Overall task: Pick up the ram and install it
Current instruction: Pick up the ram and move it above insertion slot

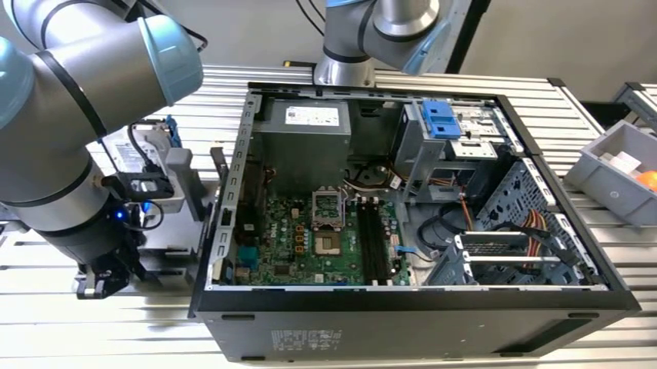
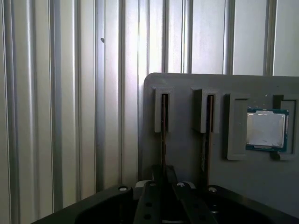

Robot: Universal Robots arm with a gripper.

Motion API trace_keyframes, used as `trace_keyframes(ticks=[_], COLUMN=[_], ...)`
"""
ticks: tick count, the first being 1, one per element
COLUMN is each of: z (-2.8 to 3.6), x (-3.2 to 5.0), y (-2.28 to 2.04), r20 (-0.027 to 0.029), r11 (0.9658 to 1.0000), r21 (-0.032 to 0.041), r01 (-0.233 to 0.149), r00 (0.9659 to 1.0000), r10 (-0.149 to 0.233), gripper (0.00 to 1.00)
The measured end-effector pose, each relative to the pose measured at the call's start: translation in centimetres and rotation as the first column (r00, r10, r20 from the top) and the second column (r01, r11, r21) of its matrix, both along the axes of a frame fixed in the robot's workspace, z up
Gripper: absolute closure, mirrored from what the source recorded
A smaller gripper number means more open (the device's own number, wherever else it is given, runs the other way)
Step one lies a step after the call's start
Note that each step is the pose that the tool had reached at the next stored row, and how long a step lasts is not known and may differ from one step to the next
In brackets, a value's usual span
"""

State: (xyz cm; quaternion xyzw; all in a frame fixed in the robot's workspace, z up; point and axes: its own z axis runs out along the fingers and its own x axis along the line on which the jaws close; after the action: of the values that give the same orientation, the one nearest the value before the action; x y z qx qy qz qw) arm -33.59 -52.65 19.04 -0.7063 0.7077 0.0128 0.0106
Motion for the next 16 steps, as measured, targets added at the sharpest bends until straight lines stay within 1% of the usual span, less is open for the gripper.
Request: trace_keyframes(ticks=[5,16], z=[0.69,1.39], x=[0.0,0.0], y=[-0.01,0.0], r20=[-0.0004,-0.0005], r11=[1.0,1.0], r21=[-0.0005,-0.0005], r01=[0.0,0.0], r00=[1.0,1.0], r10=[0.0,0.0], gripper=[1.0,1.0])
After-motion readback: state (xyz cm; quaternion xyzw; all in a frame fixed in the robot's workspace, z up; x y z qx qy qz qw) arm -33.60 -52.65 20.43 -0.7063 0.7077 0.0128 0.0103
